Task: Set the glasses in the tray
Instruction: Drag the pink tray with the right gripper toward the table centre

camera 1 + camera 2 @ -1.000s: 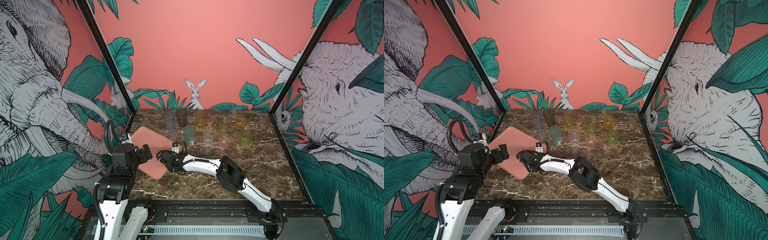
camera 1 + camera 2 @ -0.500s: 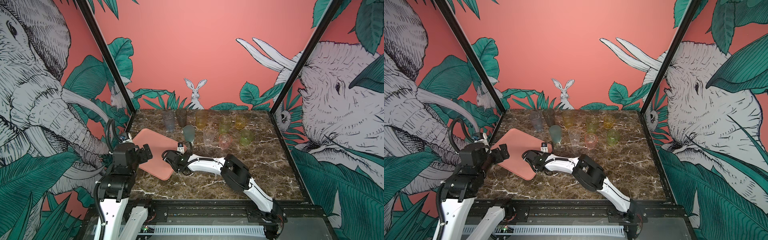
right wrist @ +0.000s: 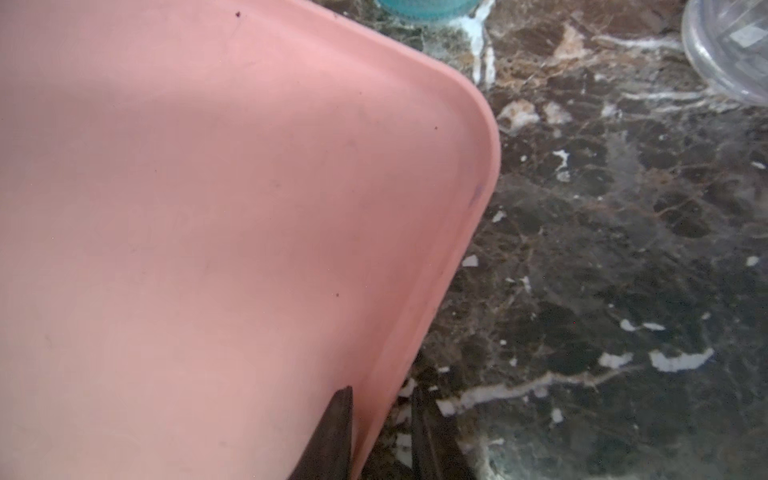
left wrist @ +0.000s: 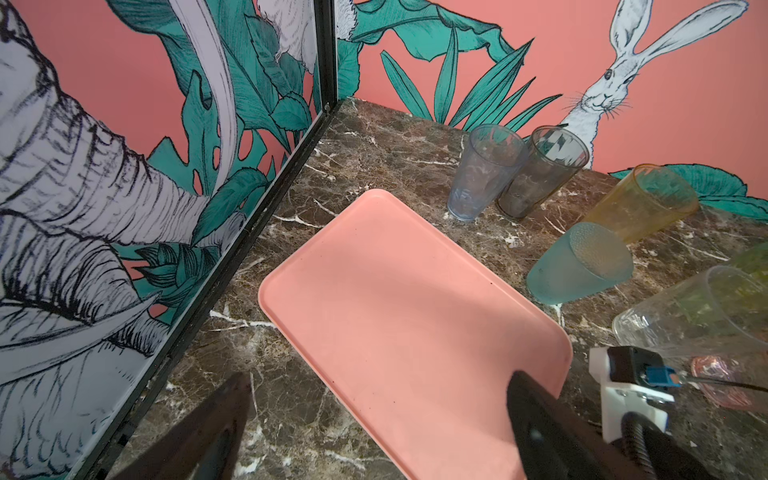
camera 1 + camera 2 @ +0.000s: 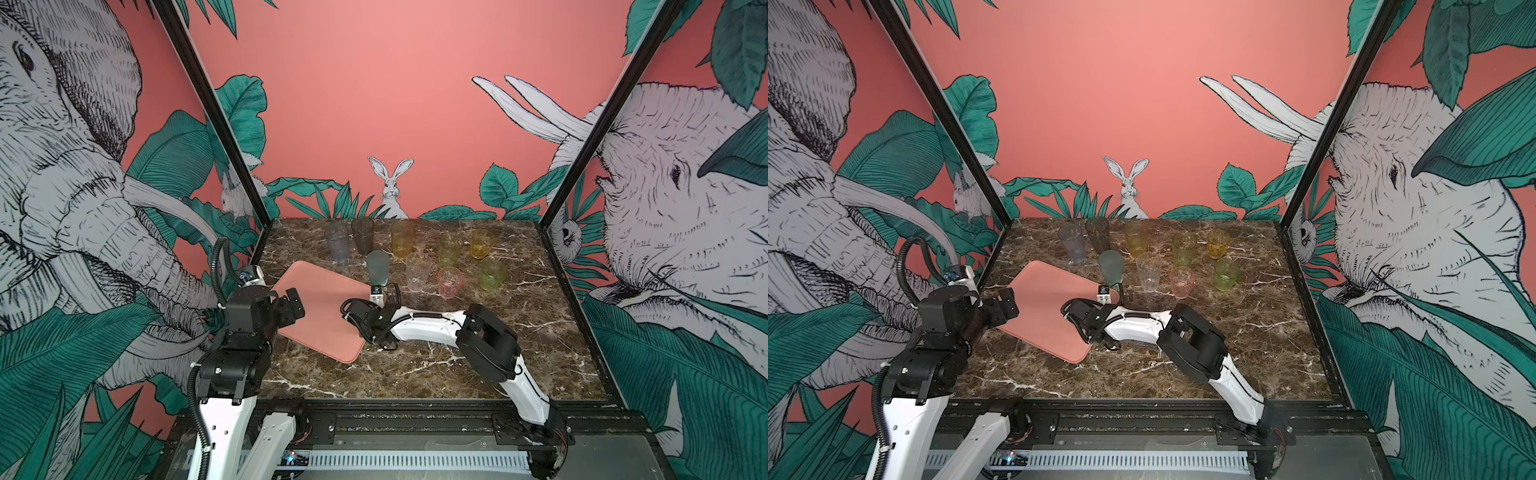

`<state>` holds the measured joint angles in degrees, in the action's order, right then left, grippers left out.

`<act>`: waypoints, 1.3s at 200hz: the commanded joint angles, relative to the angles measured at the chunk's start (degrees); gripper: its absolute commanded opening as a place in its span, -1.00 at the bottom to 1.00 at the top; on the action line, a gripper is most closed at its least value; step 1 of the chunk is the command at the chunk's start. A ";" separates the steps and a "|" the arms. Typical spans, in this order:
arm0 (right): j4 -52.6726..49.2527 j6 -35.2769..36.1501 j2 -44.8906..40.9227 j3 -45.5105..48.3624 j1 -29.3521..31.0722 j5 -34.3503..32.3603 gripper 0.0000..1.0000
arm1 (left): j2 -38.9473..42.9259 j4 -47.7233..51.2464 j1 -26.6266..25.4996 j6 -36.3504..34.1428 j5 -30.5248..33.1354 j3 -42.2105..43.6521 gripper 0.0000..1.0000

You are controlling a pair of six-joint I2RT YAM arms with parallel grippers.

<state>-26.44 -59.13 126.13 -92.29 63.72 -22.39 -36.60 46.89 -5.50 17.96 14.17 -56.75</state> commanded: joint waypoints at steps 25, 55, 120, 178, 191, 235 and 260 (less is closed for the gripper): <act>-1.06 2.28 -5.41 8.45 -1.16 1.65 -0.55 | 1.14 1.70 -0.21 -0.11 -0.22 -1.50 0.92; -1.12 3.87 -6.50 10.65 -2.17 3.88 -0.65 | 1.54 1.97 -0.17 0.10 -0.02 -1.68 0.91; -2.12 4.82 -9.24 14.77 -3.50 4.93 -0.78 | 1.88 1.36 -0.20 1.06 -1.77 -1.20 0.89; -3.01 5.60 -13.26 20.32 -4.87 2.48 -0.84 | 1.80 0.88 -0.21 1.12 -1.79 -1.05 0.89; -3.39 5.92 -14.32 21.49 -5.14 1.68 -0.85 | 1.80 0.68 -0.17 1.20 -2.02 -0.84 0.89; -3.82 8.81 -18.44 26.18 -7.02 1.71 -0.86 | 1.56 -0.67 -0.21 1.75 -2.66 0.25 0.89; -3.44 10.79 -21.76 29.80 -9.11 2.58 -0.87 | 1.24 -1.89 -0.20 1.95 -2.75 1.53 0.90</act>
<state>-24.73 -51.44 107.26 -66.19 56.86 -18.74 -35.18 46.70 -5.50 18.87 11.97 -56.69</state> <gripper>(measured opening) 0.074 0.947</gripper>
